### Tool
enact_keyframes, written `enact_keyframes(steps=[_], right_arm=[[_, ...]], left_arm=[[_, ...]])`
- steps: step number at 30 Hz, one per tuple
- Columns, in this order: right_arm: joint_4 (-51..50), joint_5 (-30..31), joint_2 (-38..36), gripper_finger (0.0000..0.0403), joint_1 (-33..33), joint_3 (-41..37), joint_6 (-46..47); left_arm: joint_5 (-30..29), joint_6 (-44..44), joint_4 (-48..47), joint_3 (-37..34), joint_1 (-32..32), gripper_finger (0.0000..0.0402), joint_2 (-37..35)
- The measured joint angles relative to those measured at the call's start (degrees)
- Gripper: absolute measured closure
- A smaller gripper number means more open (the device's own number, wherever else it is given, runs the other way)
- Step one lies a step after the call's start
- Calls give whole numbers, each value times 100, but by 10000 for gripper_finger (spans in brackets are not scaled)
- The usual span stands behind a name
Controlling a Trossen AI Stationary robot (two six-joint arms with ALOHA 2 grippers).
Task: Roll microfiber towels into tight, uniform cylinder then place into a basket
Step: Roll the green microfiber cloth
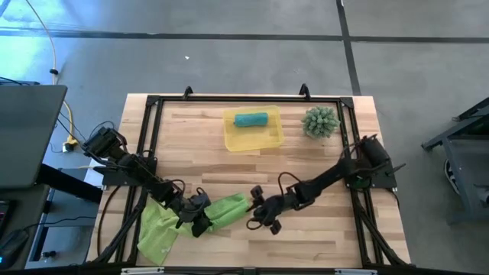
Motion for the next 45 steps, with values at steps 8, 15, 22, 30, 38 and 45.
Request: enact_keyframes(steps=[8,15,22,30,38,45], right_arm=[[323,179,381,179,-140,11,-165],[270,174,655,185,-216,26,363],[-172,76,678,231,-337,51,2149],[-298,-70,683,327,-422,46,2726],[-429,-435,668,394,-435,42,3339],[-396,-1973,672,399,-537,30,4539]], left_arm=[[-9,-23,21,0,4,392,2],[3,5,85,-3,7,391,4],[353,1019,421,-73,22,367,-248],[500,1375,-143,-56,16,317,-718],[928,1780,-1523,-52,4,292,-1337],[328,2511,-1455,-37,-18,292,-2146]])
